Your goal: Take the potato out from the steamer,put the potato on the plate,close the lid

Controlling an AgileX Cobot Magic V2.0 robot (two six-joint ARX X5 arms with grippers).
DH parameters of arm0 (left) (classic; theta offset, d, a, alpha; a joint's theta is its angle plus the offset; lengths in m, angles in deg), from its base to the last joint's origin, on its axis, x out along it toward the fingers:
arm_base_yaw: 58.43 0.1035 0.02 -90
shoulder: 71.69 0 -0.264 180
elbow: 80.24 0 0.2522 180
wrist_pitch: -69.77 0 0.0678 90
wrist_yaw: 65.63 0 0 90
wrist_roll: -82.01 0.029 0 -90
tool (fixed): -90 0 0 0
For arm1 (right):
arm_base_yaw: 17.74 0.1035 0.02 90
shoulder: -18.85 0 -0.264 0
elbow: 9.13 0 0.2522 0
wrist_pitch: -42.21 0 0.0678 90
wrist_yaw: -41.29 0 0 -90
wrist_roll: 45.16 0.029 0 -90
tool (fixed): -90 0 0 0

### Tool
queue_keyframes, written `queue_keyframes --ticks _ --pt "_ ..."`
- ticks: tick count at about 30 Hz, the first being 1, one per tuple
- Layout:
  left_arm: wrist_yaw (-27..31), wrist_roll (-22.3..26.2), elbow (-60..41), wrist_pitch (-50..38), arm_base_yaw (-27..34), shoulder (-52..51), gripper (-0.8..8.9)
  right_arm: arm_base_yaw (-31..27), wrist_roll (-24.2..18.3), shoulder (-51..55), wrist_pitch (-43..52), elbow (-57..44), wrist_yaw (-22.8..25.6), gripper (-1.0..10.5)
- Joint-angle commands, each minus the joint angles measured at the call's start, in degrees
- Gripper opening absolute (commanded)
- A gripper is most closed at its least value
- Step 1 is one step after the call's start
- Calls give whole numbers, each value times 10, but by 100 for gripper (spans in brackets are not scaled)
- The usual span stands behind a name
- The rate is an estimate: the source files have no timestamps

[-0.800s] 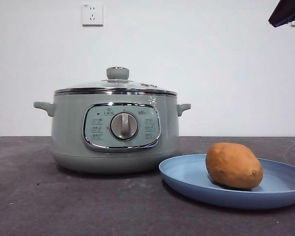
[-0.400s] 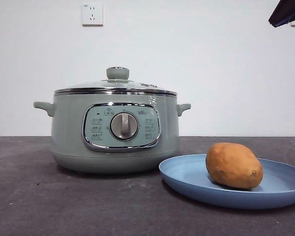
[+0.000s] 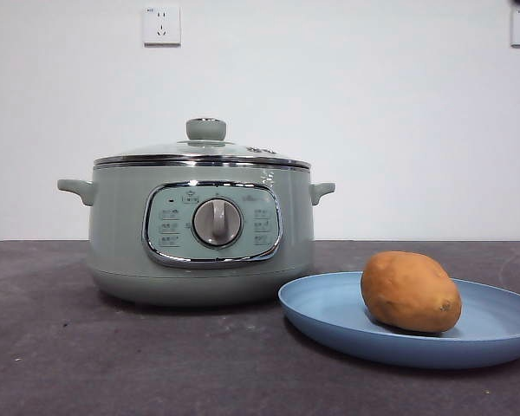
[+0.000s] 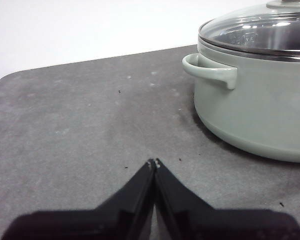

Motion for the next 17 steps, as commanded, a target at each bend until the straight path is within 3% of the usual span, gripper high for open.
queue_keyframes --ticks 1,5,8,17 --pt "1 -4 -9 0 2 -2 -3 -67 -6 40 10 -35 0 1" --pt "1 -4 -9 0 2 -2 -3 -154 -6 102 81 -107 0 1" --pt "1 -4 -9 0 2 -2 -3 -188 0 153 142 -169 0 1" --pt "1 -4 -9 0 2 -2 -3 -209 10 274 240 -320 3 1"
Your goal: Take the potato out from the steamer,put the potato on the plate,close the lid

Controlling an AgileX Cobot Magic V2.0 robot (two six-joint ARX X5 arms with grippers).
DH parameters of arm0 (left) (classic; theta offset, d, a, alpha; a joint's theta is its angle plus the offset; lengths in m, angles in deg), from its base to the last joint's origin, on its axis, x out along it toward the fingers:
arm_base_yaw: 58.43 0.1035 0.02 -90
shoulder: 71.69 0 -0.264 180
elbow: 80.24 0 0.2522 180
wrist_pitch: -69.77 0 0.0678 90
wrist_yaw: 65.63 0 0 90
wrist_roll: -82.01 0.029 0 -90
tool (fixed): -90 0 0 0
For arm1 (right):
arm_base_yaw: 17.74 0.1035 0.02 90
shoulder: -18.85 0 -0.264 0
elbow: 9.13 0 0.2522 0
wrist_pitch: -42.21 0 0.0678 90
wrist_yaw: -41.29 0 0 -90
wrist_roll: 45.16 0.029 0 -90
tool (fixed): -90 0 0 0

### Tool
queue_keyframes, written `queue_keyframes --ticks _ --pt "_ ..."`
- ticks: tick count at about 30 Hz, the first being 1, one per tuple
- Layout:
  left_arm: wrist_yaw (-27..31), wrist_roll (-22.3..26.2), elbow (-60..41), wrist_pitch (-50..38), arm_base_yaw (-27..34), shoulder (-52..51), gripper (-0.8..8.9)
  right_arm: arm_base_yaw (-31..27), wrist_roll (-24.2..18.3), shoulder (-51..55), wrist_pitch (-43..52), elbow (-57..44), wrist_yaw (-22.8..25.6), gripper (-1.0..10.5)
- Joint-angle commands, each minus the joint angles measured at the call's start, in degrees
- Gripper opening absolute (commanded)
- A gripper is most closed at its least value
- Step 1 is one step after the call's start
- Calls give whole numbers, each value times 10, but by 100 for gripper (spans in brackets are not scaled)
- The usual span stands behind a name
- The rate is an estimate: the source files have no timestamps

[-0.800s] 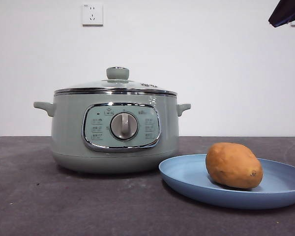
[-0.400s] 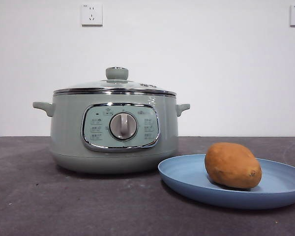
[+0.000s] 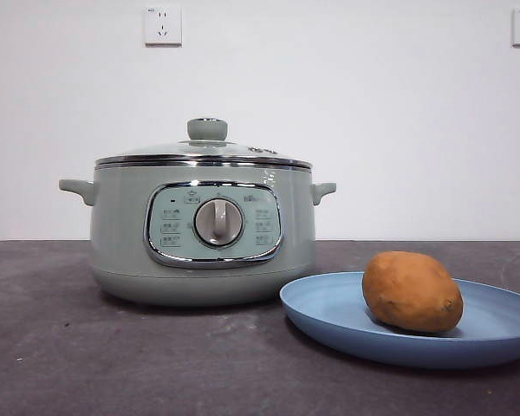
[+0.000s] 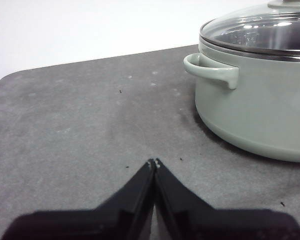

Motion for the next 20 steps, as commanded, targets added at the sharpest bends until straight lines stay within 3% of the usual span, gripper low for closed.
queue_keyframes --ticks 1,11,20 --pt "1 -4 -9 0 2 -2 -3 -1 12 27 8 -39 3 1" --pt "1 -4 -9 0 2 -2 -3 0 39 64 7 -126 2 1" --pt "1 -4 -9 0 2 -2 -3 0 37 64 -14 -129 2 1"
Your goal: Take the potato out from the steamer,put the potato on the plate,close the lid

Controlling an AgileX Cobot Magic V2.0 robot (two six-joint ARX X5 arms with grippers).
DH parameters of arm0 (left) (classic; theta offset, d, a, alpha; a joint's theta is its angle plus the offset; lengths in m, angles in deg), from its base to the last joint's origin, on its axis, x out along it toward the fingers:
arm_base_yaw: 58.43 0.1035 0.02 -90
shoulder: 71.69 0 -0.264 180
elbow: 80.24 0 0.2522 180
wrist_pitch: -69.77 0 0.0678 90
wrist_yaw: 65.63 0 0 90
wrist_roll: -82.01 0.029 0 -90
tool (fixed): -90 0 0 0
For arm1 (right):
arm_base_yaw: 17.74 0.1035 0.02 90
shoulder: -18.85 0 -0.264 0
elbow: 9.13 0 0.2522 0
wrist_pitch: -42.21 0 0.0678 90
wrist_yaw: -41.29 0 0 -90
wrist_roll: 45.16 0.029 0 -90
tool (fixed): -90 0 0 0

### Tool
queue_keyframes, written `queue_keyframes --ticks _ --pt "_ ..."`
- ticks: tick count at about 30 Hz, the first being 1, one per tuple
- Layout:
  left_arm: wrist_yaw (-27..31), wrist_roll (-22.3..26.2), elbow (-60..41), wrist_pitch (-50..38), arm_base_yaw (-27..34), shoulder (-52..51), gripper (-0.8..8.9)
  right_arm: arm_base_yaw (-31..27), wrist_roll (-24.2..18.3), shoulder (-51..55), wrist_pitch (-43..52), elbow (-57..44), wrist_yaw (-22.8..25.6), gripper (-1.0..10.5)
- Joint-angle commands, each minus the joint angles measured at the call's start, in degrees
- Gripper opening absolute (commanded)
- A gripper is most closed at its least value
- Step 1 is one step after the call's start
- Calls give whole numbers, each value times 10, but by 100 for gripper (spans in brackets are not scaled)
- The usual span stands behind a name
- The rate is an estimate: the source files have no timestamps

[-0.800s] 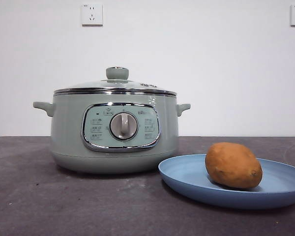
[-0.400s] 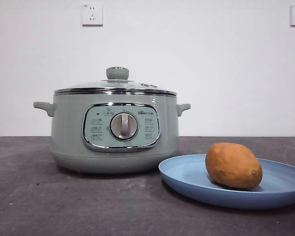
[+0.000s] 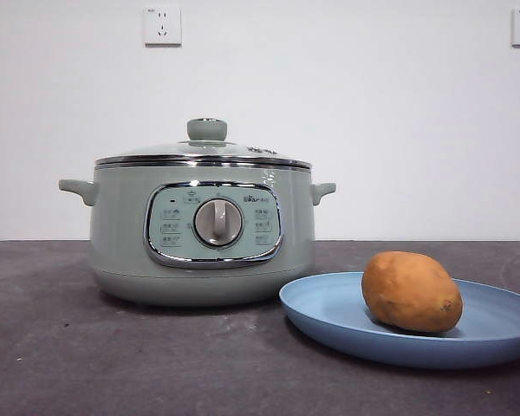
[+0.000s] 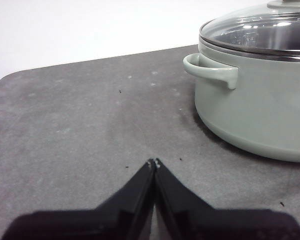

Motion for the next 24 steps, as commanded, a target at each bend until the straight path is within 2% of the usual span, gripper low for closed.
queue_keyframes --ticks 1,24 --pt "1 -4 -9 0 2 -2 -3 0 16 2 -5 -7 -1 1" --pt "1 -4 -9 0 2 -2 -3 0 22 2 -2 -6 -1 1"
